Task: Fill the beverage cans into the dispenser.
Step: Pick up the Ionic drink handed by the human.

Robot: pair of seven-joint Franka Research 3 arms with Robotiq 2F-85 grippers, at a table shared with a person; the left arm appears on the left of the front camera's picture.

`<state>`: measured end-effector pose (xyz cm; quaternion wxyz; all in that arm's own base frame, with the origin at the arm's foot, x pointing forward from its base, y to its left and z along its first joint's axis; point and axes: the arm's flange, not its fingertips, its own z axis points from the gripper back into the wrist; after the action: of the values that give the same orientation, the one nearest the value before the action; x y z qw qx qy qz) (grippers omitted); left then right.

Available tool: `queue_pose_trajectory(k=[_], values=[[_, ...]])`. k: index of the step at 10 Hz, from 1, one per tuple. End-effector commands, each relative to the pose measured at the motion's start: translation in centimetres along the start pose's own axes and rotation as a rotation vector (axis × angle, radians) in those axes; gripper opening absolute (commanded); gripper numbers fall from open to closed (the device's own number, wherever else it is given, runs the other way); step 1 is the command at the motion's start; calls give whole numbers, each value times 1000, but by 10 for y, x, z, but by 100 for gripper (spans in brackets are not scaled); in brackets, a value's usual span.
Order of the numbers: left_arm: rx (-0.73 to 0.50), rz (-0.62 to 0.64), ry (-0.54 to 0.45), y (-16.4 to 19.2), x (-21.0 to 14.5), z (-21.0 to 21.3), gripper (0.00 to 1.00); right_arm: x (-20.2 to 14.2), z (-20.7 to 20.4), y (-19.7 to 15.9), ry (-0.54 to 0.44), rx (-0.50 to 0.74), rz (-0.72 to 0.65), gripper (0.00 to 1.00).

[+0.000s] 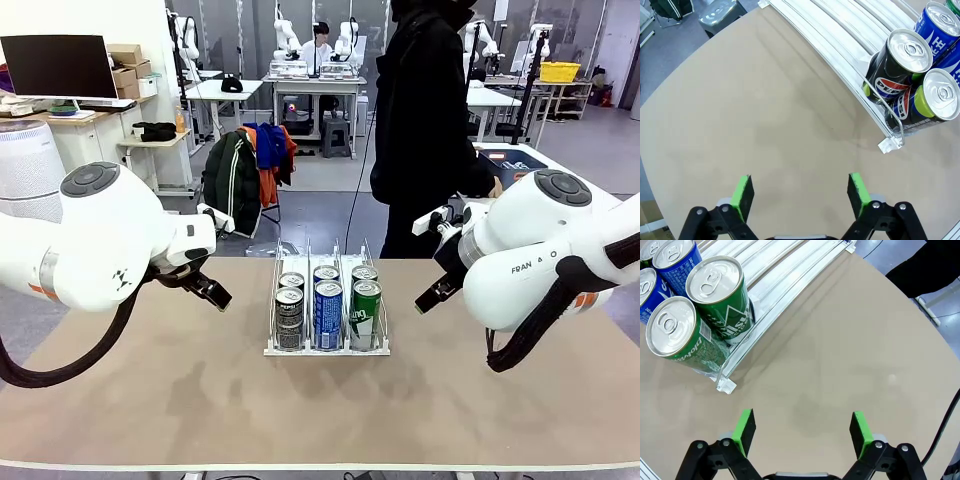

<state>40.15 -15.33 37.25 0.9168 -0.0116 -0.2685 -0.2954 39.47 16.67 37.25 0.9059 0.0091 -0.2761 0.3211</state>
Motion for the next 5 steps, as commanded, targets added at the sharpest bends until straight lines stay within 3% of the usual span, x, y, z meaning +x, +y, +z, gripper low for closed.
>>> queue_pose_trajectory(k=[1,4,5], values=[[1,3,0,1,0,0,100,0,0,0,0,0,-1,100],[0,0,0,0,0,0,100,0,0,0,0,0,0,100],[-70,-2,32,-3,-10,28,100,-7,5,-4,28,35,-12,100]])
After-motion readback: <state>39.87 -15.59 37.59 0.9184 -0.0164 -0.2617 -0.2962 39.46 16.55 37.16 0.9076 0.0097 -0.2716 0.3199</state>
